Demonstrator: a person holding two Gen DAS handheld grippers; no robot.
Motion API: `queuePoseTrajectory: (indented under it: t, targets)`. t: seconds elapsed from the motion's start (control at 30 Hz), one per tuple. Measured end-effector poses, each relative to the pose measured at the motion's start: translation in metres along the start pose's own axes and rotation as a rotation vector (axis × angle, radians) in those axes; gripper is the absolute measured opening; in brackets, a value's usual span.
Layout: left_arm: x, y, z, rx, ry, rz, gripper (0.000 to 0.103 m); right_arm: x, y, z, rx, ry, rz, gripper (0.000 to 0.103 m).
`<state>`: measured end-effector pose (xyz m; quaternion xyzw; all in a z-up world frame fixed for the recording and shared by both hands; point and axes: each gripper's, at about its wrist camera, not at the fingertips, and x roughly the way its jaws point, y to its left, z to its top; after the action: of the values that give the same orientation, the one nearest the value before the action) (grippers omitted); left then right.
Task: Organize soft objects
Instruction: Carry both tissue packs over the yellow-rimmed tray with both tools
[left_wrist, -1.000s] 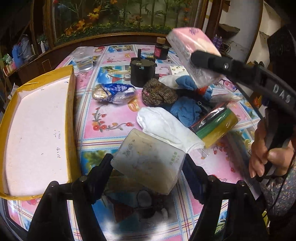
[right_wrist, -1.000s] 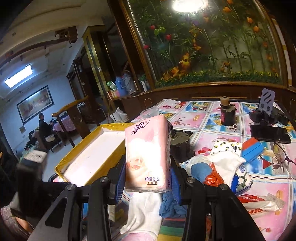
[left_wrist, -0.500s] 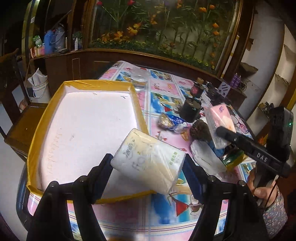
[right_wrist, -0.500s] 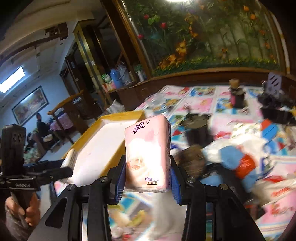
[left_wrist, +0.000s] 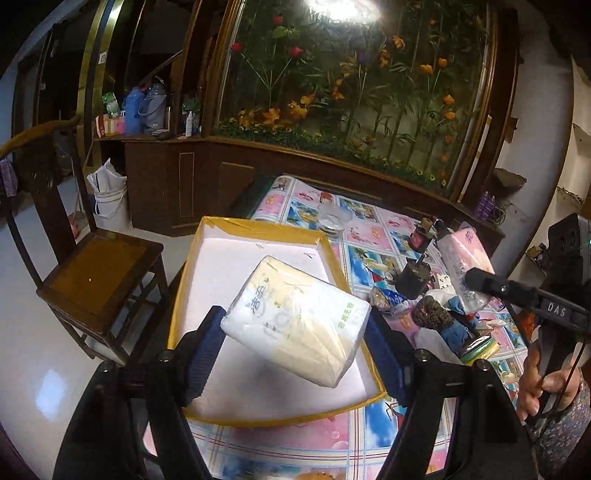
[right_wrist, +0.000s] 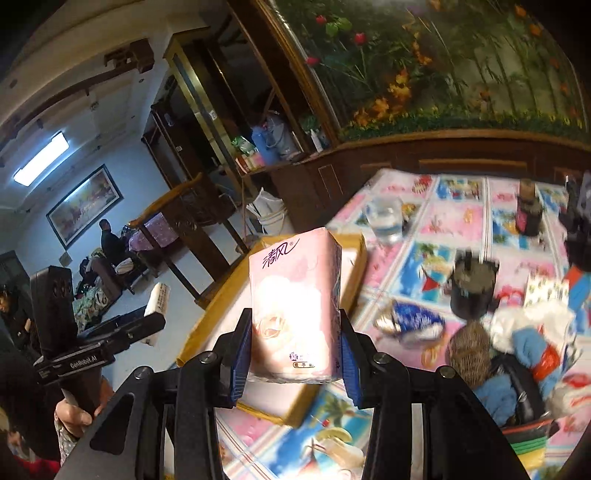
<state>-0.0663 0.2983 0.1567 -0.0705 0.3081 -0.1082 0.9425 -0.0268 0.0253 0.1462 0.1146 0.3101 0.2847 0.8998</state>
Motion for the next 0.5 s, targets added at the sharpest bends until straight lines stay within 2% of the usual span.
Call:
queuePoseTrajectory:
  t: [0.5]
  targets:
    - [-0.105, 0.014, 0.049, 0.082, -0.114, 0.038, 0.075, -0.106, 0.164, 0.134, -0.206, -0.239, 0.017, 0.045]
